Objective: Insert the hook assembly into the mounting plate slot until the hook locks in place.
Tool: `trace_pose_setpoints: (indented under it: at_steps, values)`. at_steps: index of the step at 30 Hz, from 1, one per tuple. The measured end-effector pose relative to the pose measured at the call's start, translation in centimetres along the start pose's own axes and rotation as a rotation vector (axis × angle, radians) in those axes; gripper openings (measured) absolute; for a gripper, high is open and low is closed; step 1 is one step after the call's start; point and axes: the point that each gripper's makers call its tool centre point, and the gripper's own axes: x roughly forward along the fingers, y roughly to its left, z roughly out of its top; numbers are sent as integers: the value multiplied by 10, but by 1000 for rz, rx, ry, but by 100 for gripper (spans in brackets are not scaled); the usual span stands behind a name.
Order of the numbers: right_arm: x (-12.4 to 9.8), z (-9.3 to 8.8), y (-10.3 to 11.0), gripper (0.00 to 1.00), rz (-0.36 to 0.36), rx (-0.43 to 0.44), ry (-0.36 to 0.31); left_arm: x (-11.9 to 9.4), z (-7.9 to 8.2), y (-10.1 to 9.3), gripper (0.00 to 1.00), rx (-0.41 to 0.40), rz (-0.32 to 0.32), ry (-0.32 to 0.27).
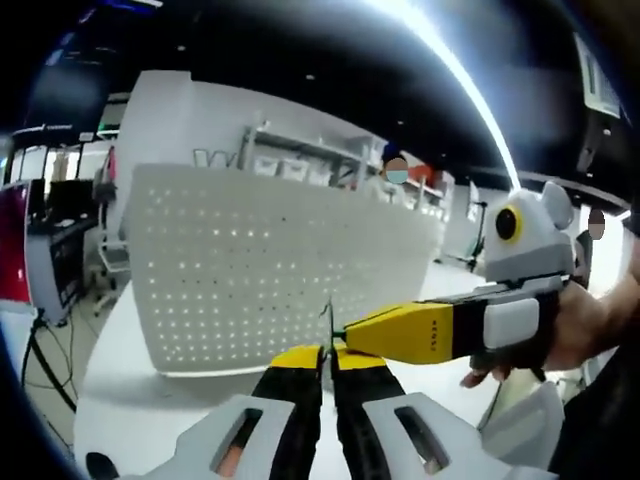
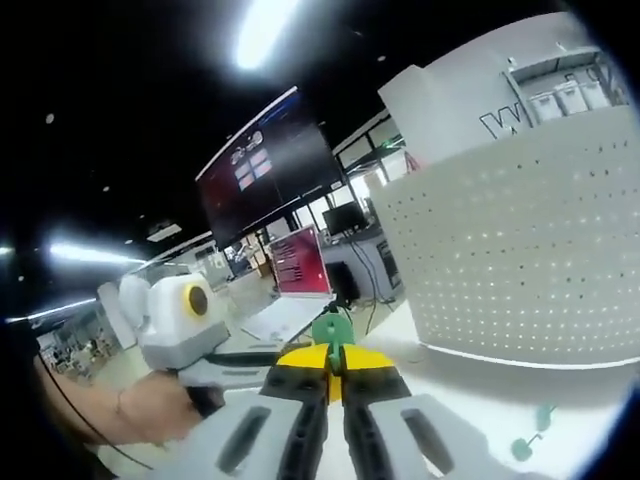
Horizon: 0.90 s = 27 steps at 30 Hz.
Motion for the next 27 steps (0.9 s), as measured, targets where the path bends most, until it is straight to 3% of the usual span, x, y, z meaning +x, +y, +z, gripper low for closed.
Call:
trace_pose_setpoints:
  at_steps: [2,9,13,19,27]
  values:
    - [0,2,0,0,1,-5,-8,0,-2,0,6,19,0,11]
    - [1,5,1,0,-6,-66,-3,-2,-8,3,28,13,-6,27]
    - [1,5,-3,0,-16,-84,-3,-5,-10,3,49,13,-9,19]
    - [3,8,-12,0,-50,-145,-11,-9,-7,2,71,13,-25,-7]
    - [5,16,-20,0,-94,-190,-48,-12,-3,-3,91,17,-45,-23]
